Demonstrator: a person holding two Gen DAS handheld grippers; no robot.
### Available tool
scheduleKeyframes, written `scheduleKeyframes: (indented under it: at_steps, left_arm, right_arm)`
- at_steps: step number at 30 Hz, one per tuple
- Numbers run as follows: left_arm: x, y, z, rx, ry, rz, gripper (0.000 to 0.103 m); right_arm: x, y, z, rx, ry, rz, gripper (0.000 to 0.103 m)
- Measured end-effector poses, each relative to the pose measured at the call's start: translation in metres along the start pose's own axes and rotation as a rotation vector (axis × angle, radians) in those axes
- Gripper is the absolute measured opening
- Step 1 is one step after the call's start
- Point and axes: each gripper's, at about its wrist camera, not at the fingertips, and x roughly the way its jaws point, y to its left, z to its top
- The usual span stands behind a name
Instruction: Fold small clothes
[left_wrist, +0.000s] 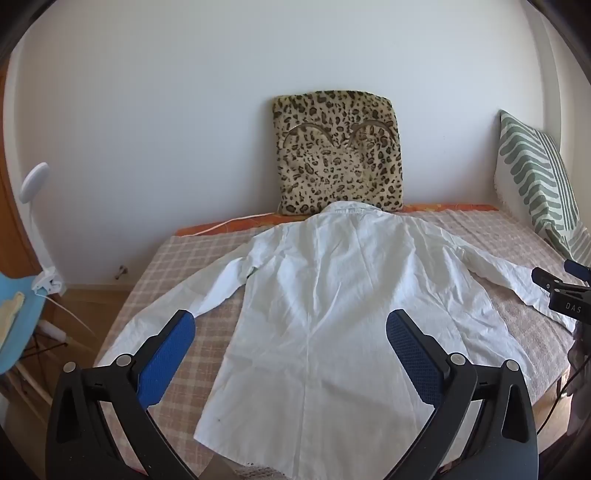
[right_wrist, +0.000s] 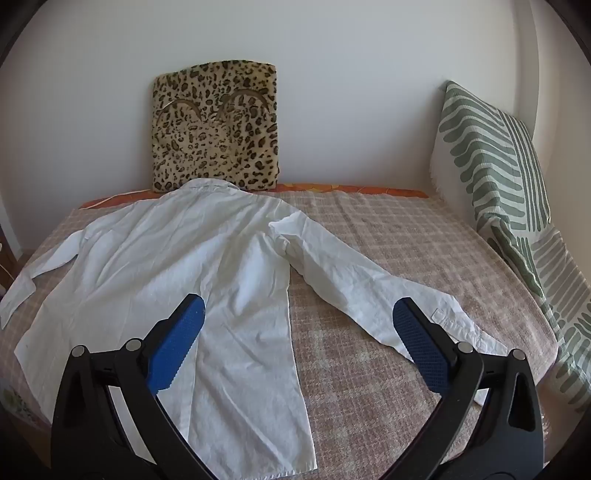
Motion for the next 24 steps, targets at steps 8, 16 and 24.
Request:
scheduleKeyframes:
  at_steps: [8, 16, 24]
  left_arm:
    - [-0.007, -0.006, -0.027, 0.022, -0.026, -0.002, 0.103]
    - [-0.015, -0.012, -0.024, 0.021, 0.016, -0.016, 0.103]
    - [-0.031, -0.020, -0.020, 0.048, -0.010, -0.016, 0.103]
  right_arm:
    - [-0.002, -0.001, 0.001, -0.004, 0.004, -0.003, 0.103]
    - [-0.025, 0.001, -0.003, -0.004, -0.010, -0.002, 0.103]
    - [-0.039, 0.003, -0.005, -0.018, -0.037, 0.020, 0.103]
